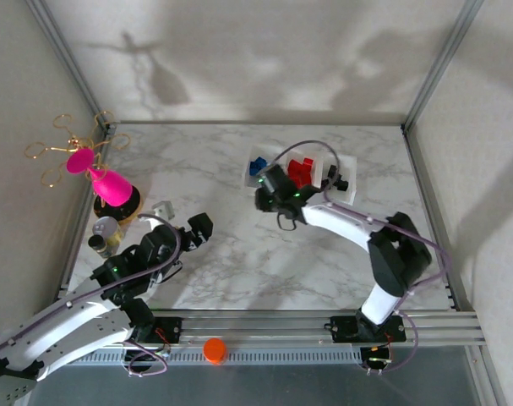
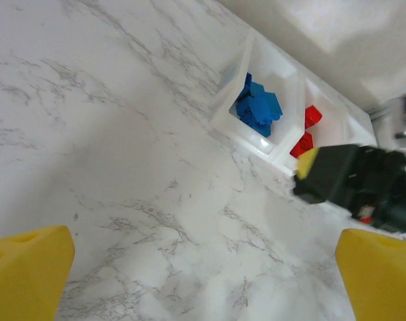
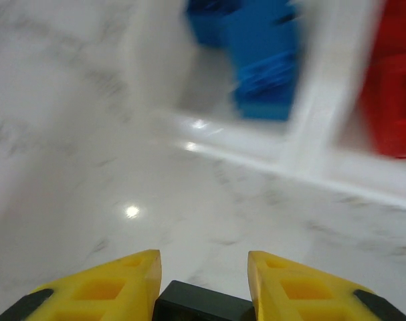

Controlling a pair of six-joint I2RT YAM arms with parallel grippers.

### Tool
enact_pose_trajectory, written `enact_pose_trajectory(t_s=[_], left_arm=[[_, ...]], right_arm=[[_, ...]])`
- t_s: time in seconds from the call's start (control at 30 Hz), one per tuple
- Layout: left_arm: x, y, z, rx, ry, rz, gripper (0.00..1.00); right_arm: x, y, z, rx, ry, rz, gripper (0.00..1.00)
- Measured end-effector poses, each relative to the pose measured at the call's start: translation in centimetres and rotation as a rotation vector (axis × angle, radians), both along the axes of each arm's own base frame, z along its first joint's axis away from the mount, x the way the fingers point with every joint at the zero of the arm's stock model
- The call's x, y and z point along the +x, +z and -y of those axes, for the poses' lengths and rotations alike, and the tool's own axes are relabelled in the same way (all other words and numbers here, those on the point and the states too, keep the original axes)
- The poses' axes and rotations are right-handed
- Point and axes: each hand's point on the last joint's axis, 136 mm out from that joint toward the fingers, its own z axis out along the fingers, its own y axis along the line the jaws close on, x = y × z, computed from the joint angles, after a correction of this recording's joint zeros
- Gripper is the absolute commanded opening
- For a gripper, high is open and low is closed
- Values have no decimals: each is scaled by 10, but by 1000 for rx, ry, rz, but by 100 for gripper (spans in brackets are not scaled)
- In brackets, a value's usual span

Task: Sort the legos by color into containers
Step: Place the lego in the container.

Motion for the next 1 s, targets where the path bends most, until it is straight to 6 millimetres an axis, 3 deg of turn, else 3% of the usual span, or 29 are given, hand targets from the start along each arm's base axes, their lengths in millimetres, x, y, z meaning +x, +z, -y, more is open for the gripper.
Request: enact_pose_trajectory(t_s=[0.23, 0.33, 0.43, 0.6, 0.77, 1.0], left_arm=[[15, -7, 28, 13, -62, -10, 100], [21, -6, 40, 6, -90, -1, 100], [28, -5, 54, 5, -125, 7, 100], [37, -6, 71, 7, -165, 12, 100], [40, -7, 77, 12, -183, 20, 100], [42, -5, 75, 42, -180, 39, 100]], right_arm=[[45, 23, 126, -11, -262, 60, 37], [62, 26, 169, -34, -349, 82, 36], [75, 22, 197, -64, -400, 82, 36], [101, 1, 222, -107, -439, 53, 41], [120, -15, 220, -139, -416, 33, 51], [125, -3, 220, -139, -401, 65, 71]])
